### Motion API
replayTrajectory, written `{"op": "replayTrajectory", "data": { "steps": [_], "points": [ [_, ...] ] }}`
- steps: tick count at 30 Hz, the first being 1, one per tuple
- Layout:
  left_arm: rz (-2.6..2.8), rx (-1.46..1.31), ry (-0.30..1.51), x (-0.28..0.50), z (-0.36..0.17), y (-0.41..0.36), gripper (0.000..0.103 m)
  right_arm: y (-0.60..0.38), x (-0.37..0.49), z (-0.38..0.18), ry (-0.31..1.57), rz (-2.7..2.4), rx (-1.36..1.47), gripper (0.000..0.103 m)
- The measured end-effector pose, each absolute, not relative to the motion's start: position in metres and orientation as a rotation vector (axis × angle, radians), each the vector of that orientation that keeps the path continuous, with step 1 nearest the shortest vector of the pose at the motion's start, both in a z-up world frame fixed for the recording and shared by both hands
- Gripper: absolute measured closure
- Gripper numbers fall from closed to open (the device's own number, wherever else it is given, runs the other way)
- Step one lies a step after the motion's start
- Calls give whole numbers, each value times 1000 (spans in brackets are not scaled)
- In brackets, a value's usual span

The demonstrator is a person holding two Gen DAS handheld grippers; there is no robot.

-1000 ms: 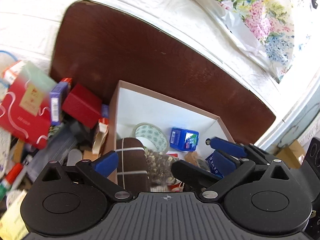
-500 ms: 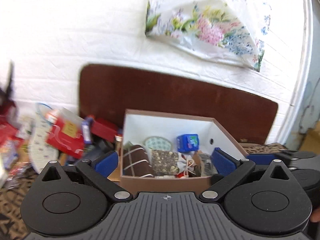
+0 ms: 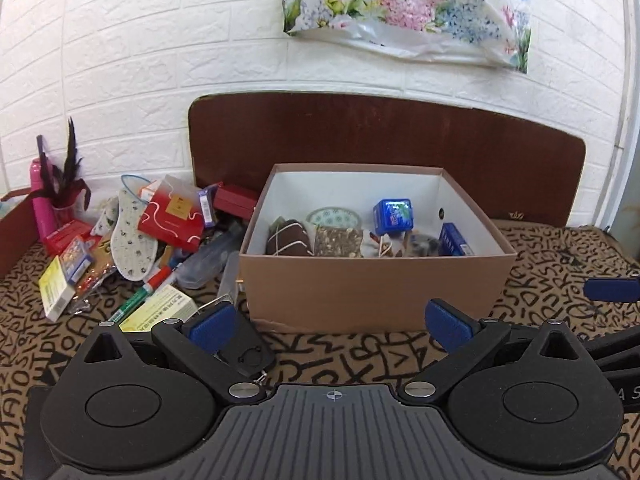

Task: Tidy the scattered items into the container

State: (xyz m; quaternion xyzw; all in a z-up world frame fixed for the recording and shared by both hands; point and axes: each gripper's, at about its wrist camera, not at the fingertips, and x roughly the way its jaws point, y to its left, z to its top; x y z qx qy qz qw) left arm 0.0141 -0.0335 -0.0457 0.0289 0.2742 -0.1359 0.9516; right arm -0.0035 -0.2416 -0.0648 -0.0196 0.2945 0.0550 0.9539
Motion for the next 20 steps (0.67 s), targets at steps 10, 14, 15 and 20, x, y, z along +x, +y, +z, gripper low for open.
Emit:
{"op": "replayTrajectory", "data": {
  "steps": [10,14,15,20],
  "points": [
    [-254,72,585,19,-41,-41,0,-244,-4,-68,620,121,-11,1],
    [-241,82,595,21,-42,-44,0,-244,-1,-70,631,116,-4,1],
    [-242,81,602,21,-42,-44,0,-245,0,-70,632,115,-1,1],
    [-242,80,603,20,-43,-46,0,-246,1,-71,639,111,11,1]
  ]
}}
